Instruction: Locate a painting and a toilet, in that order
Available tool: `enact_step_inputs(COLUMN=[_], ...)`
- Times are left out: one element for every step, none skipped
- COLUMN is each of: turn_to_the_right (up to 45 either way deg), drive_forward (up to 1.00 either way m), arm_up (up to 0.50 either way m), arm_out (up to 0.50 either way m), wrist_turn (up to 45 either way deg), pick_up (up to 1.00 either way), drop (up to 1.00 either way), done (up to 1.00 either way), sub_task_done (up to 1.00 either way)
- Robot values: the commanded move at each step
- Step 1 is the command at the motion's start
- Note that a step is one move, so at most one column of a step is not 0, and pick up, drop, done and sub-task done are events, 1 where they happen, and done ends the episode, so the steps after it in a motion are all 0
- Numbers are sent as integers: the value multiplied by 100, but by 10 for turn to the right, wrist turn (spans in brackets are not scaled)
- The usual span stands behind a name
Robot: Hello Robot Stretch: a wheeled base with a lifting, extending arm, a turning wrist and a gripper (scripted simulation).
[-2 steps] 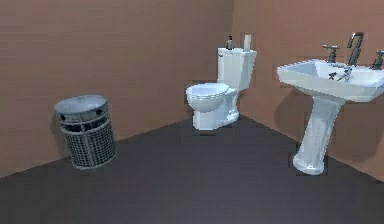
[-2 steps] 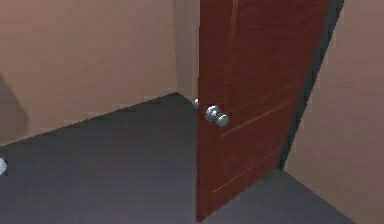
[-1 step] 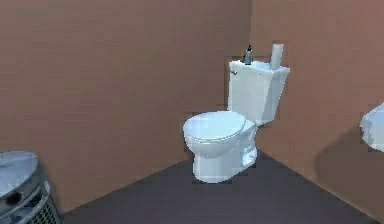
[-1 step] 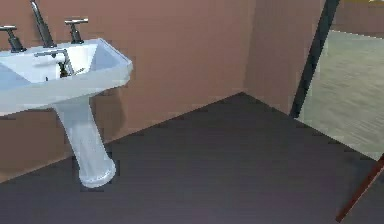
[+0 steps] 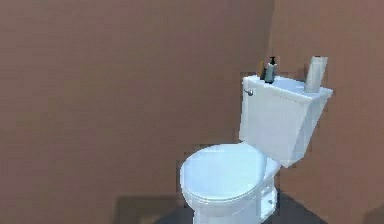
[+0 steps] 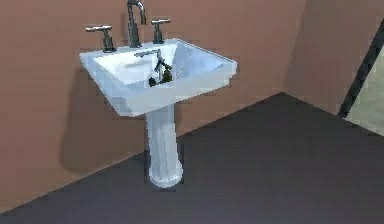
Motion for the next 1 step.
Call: enact_step_inputs(turn_to_the_right=[-360], drive_forward=[0], arm_up=[0], arm_out=[0], wrist_turn=[0], pick_up=[0], drop=[0], done=[0], sub_task_done=[0])
